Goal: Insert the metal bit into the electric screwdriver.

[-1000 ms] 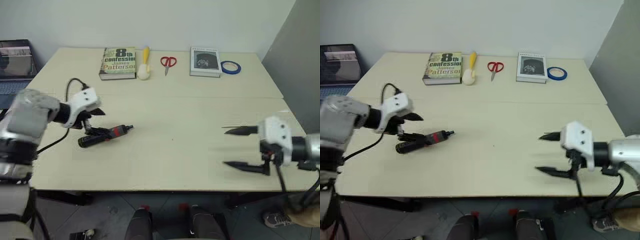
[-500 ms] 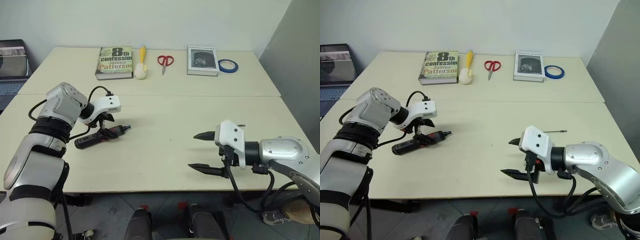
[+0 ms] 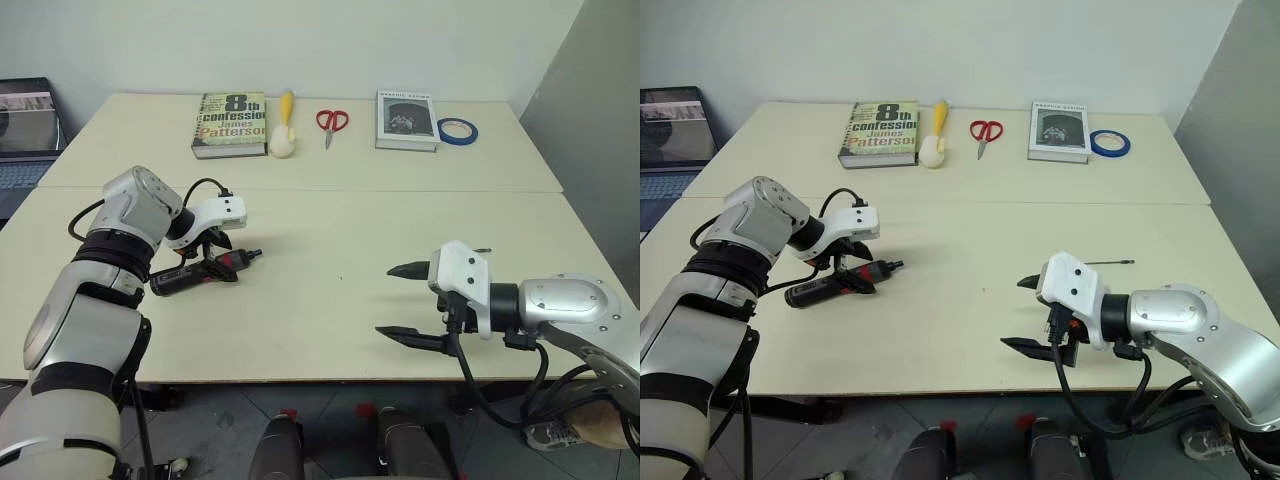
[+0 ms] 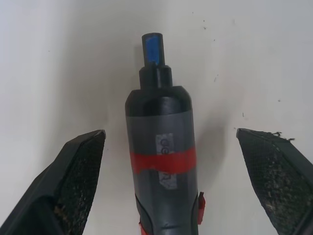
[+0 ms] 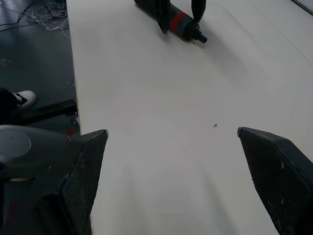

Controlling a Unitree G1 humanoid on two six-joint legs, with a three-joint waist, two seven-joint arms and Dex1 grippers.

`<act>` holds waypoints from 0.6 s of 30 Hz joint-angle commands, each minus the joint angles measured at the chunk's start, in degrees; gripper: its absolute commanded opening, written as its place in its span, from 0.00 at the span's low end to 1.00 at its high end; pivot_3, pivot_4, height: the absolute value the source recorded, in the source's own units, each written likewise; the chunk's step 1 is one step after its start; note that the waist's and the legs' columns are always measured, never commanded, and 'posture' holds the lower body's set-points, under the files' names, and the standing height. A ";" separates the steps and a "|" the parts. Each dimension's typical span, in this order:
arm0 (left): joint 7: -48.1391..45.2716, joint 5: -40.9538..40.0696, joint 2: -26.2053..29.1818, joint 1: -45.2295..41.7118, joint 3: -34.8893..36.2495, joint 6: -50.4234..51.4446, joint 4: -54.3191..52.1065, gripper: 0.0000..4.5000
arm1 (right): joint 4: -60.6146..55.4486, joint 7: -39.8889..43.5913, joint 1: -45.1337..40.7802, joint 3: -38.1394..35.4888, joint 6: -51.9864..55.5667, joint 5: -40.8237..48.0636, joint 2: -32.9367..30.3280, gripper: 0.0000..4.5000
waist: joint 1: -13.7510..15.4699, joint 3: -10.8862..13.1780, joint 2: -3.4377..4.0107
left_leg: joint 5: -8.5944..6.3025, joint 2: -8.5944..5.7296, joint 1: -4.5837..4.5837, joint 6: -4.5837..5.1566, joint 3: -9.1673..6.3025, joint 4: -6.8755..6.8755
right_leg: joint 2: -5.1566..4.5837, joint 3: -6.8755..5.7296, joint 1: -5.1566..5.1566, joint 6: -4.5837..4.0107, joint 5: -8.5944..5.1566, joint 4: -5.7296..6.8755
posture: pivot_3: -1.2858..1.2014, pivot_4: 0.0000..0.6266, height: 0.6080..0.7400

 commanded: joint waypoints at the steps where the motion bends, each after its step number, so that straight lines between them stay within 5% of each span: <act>1: 0.65 0.89 -0.06 -1.68 1.09 -0.18 0.47 1.00 | -1.68 0.56 0.70 -2.32 -1.05 0.16 -1.26 0.99 | 0.00 0.00 -0.01 | 0.00 0.00 0.00 0.00 0.00 0.01 | 0.00 0.00 0.00 0.00 0.00 0.00 | 0.52 0.24 1.00; 7: 1.25 1.48 -0.95 -1.38 0.97 -0.40 1.35 1.00 | -1.44 0.75 0.92 -3.12 -1.49 0.12 -1.98 0.99 | 0.00 0.00 -0.01 | 0.00 0.00 -0.03 0.00 -0.01 0.02 | 0.00 -0.01 -0.01 0.01 0.01 0.01 | 0.52 0.24 1.00; 18: 1.55 2.13 -2.78 -0.46 0.82 -1.16 1.99 0.47 | -1.70 1.55 2.62 -5.59 -1.88 0.88 -3.14 1.00 | 0.00 -0.01 -0.01 | 0.00 0.00 -0.07 0.01 -0.02 0.18 | 0.00 0.00 0.01 0.05 0.03 0.02 | 0.52 0.24 1.00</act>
